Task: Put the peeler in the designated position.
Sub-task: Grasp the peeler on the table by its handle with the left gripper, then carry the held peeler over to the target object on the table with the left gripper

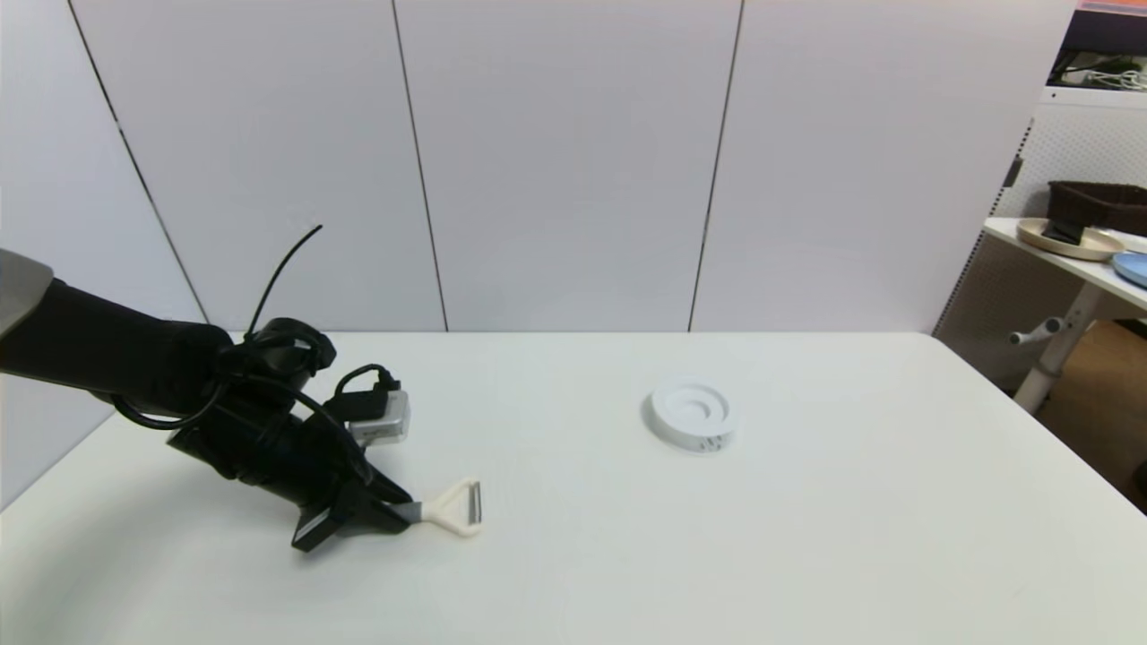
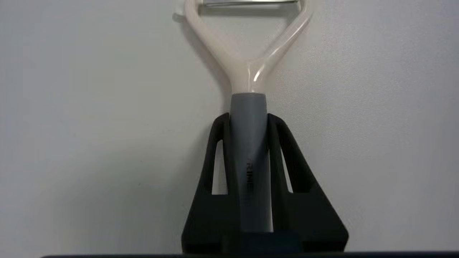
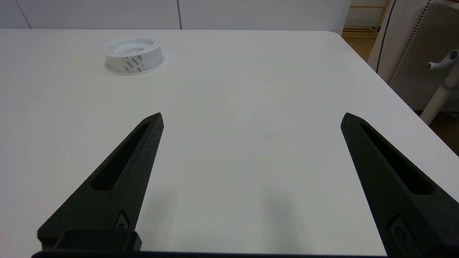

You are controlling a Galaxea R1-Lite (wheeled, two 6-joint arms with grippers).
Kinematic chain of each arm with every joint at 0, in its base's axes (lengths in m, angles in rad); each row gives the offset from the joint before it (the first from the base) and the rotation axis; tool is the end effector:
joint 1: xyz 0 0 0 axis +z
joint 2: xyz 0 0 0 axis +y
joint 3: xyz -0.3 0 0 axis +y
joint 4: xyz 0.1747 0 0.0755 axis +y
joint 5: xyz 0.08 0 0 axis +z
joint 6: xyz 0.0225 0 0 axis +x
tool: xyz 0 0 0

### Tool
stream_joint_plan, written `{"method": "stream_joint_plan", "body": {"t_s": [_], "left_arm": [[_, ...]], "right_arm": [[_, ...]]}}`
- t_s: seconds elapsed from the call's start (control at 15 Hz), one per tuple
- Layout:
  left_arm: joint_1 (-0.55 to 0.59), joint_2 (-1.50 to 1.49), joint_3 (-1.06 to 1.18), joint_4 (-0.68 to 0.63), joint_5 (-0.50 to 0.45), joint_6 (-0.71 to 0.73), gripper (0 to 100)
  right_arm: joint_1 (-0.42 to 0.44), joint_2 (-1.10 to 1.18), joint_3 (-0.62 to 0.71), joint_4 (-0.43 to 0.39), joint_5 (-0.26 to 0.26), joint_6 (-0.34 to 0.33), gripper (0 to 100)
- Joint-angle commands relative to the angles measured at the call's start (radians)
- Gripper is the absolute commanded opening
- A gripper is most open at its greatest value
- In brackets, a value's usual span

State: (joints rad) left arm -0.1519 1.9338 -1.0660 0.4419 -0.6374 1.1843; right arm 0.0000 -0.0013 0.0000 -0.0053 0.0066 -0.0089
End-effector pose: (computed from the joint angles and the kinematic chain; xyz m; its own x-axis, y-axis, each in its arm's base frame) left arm 0.2969 -0.0590 0.1012 0.1150 -0.6196 -0.7764 0.9876 0.1553 0.0224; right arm -0.0229 0.0001 0.0760 1.0000 0.0066 0.0066 -0.0065 0.9999 -0.0089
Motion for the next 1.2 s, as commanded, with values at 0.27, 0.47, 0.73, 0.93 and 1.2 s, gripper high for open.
{"method": "stream_joint_plan", "body": {"t_s": [0.27, 0.47, 0.73, 0.93, 1.2], "left_arm": [[-0.017, -0.039, -0.072, 0.008, -0.001, -0.002, 0], [-0.077, 0.002, -0.308, 0.032, -0.001, -0.075, 0], [-0.202, 0.128, -0.620, 0.060, 0.016, -0.268, 0], [-0.265, 0.232, -0.810, 0.055, 0.139, -0.287, 0], [-0.336, 0.344, -0.914, -0.043, 0.137, -0.341, 0]], "right_arm": [[0.000, 0.000, 0.000, -0.001, 0.001, 0.000, 100], [0.000, 0.000, 0.000, -0.001, 0.001, 0.000, 100], [0.000, 0.000, 0.000, -0.001, 0.001, 0.001, 100], [0.000, 0.000, 0.000, -0.001, 0.001, 0.001, 100], [0.000, 0.000, 0.000, -0.001, 0.001, 0.001, 100]]}}
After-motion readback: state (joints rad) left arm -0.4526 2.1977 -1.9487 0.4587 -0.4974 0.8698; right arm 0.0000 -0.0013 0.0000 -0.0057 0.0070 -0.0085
